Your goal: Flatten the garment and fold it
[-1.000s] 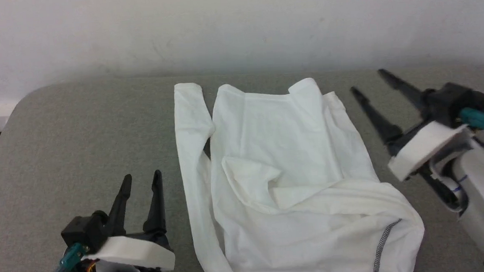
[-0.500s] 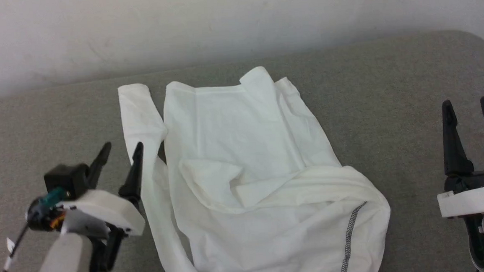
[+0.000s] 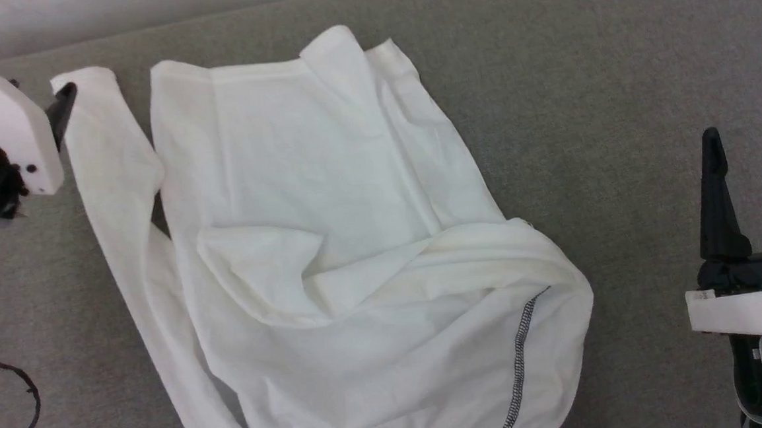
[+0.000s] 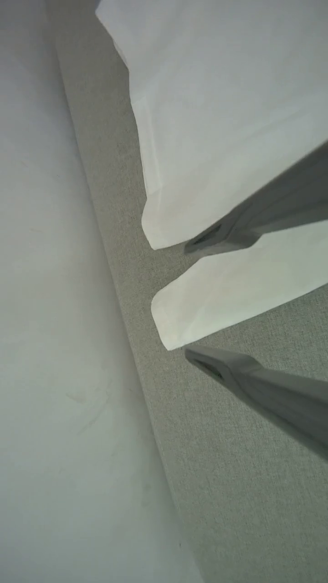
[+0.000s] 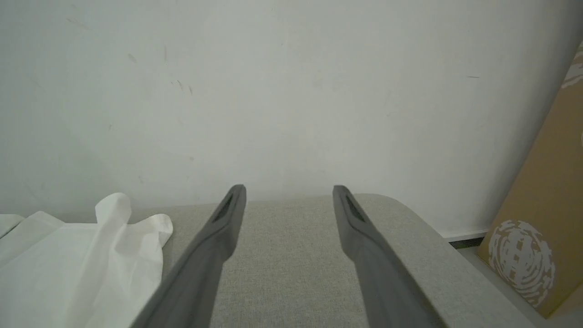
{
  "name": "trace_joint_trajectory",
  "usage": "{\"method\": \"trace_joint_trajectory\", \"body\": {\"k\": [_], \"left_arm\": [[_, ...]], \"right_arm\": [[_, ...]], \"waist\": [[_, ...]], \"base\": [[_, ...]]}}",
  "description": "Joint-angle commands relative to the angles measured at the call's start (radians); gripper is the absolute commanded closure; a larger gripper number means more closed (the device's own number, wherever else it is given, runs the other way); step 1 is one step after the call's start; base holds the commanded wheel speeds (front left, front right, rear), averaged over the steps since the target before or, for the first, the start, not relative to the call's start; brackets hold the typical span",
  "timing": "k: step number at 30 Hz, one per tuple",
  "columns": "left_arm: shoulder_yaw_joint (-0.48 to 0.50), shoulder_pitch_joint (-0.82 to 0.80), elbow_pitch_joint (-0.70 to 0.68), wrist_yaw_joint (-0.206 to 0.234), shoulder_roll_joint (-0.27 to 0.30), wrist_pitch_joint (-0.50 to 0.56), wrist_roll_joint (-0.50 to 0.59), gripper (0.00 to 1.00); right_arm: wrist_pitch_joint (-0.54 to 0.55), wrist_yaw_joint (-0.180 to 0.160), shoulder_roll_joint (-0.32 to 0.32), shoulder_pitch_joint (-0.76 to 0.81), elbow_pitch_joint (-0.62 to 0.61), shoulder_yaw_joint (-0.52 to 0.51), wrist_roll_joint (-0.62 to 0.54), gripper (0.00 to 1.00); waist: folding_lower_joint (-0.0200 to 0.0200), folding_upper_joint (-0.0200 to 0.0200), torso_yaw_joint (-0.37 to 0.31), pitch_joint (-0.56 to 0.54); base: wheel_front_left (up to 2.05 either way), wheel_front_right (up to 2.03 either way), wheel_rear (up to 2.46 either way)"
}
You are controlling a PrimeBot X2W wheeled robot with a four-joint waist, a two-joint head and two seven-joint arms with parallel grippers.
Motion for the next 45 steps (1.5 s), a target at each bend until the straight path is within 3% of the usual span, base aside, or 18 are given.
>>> {"method": "trace_joint_trajectory", "body": {"k": [1,9,13,15,16,19,34,40,45], "left_arm": [[-0.013,-0.030,0.027,-0.005,0.020,0.038,-0.010,0.00],[-0.059,-0.120,0.161,-0.007,0.109,0.200,-0.034,0.00],[-0.076,-0.099,0.217,-0.007,0.114,0.273,-0.074,0.00],[-0.082,-0.084,0.232,-0.007,0.113,0.303,-0.097,0.83],[-0.084,-0.078,0.235,-0.007,0.115,0.308,-0.105,1.00],[-0.079,-0.063,0.243,-0.007,0.121,0.277,-0.119,1.00],[0.003,0.065,0.236,-0.005,0.157,-0.214,-0.123,1.00],[0.027,0.141,0.131,-0.002,0.183,-0.297,-0.142,1.00],[0.051,0.211,-0.043,0.055,0.174,-0.313,-0.158,1.00]], "right_arm": [[-0.010,-0.001,0.004,-0.012,0.001,0.008,-0.002,0.00],[-0.044,-0.001,0.006,-0.027,0.032,0.030,0.025,0.00],[-0.054,-0.001,0.006,-0.029,0.051,0.027,0.031,0.00],[-0.056,-0.001,0.006,-0.029,0.063,0.019,0.027,0.00],[-0.057,-0.001,0.006,-0.029,0.067,0.016,0.025,0.00],[-0.057,-0.001,0.006,-0.032,0.075,0.018,0.018,0.00],[-0.009,-0.001,0.007,0.018,0.097,-0.018,0.003,0.00],[0.010,-0.001,0.007,0.055,0.093,-0.035,0.007,0.00],[0.027,-0.001,0.007,0.086,0.076,-0.049,0.017,0.00]], "waist": [[-0.0003,0.0002,-0.095,0.119],[-0.0003,0.0002,-0.132,0.170],[-0.0003,0.0002,-0.134,0.171],[-0.0003,0.0002,-0.129,0.167],[-0.0003,0.0002,-0.125,0.164],[-0.0003,0.0002,-0.110,0.143],[-0.0003,0.0002,0.007,-0.127],[-0.0003,0.0002,0.065,-0.216],[-0.0003,0.0002,0.113,-0.265]], "base": [[0.00,0.00,0.00],[0.00,0.00,0.00],[0.00,0.00,0.00],[0.00,0.00,0.00],[0.00,0.00,0.00],[0.00,0.00,0.00],[0.00,0.00,0.00],[0.00,0.00,0.00],[0.00,0.00,0.00]]}}
